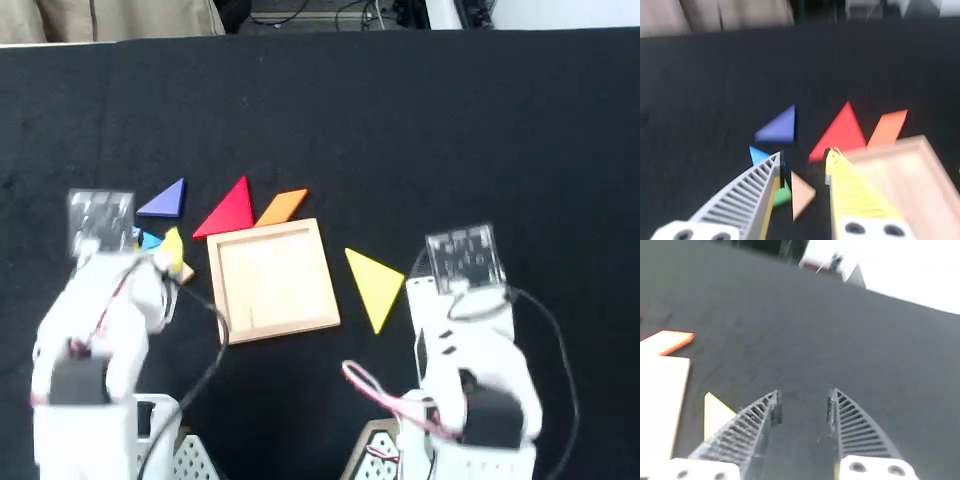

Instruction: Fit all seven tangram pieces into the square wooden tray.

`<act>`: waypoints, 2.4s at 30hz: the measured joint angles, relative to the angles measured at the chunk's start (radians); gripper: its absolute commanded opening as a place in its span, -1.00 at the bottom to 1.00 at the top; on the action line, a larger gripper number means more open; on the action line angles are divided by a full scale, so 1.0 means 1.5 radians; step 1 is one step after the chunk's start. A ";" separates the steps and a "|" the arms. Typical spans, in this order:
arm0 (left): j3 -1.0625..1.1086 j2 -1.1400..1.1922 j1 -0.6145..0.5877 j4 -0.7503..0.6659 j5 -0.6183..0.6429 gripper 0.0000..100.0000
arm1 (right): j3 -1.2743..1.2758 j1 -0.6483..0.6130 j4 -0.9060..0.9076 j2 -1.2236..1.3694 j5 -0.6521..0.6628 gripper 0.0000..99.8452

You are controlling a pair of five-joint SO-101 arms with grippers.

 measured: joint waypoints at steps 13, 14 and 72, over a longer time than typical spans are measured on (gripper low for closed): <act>-0.046 0.316 -0.079 -0.070 0.079 -0.38 | -0.311 -0.097 0.016 0.694 -0.055 -0.28; -0.031 0.316 -0.084 -0.082 0.092 -0.38 | -0.339 -0.118 0.033 0.745 -0.055 -0.28; 0.059 0.316 -0.091 -0.183 0.143 -0.38 | -0.320 -0.192 -0.081 1.106 -0.042 -0.28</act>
